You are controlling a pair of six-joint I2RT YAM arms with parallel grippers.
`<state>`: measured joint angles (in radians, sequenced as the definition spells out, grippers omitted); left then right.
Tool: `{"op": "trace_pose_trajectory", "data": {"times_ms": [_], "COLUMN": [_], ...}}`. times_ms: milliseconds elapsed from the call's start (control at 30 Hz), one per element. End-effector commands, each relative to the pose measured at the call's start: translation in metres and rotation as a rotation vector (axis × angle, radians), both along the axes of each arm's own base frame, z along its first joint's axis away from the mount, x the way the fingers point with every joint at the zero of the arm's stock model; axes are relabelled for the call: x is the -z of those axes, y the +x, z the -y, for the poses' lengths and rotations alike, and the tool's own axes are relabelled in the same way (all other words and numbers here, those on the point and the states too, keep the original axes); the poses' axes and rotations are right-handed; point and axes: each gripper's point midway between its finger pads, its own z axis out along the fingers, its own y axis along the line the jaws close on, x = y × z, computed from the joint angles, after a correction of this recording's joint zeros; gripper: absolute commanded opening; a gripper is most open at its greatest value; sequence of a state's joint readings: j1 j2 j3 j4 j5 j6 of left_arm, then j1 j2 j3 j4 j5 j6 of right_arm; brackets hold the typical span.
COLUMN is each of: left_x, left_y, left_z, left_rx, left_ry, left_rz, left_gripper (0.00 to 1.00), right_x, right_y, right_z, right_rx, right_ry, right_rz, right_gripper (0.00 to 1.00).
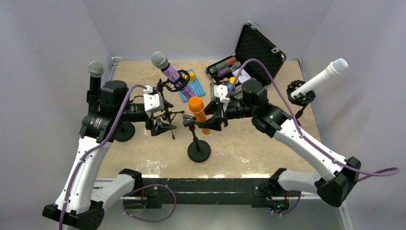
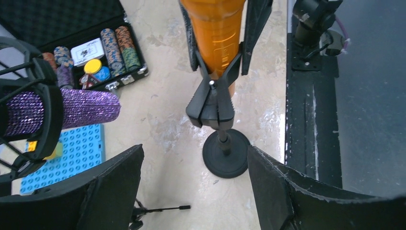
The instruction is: Remove the microphone from the stand
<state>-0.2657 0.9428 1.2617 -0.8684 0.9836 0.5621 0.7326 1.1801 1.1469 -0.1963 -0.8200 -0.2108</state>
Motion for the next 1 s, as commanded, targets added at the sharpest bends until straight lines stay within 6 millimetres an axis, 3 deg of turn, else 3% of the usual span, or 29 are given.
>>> {"op": "trace_pose_trajectory", "data": {"times_ms": [0,167,233,600,967], "left_x": [-0.013,-0.01,-0.01,-0.005,0.012], "left_y": [-0.019,-0.018,-0.013,-0.007,-0.005], "left_z": [0.013,0.018,0.021,0.056,0.083], "left_rx": [0.111,0.118,0.125,0.178,0.234], "left_ry": [-0.058,-0.057,-0.06,-0.099,-0.052], "left_rz": [-0.041,-0.044,-0.051,-0.092,-0.09], "left_gripper": [0.84,0.85,0.85,0.86,0.77], "right_x": [-0.02,-0.027,-0.029,-0.045,-0.043], "right_y": [0.002,-0.001,-0.004,-0.011,-0.009], "right_z": [-0.002,0.005,0.009,0.025,0.031], "right_rx": [-0.009,-0.003,0.011,0.071,0.127], "right_ry": [0.067,0.038,0.026,0.003,-0.005], "right_rz": [0.112,0.121,0.106,0.069,0.028], "right_gripper": [0.21,0.78,0.87,0.92,0.86]}}
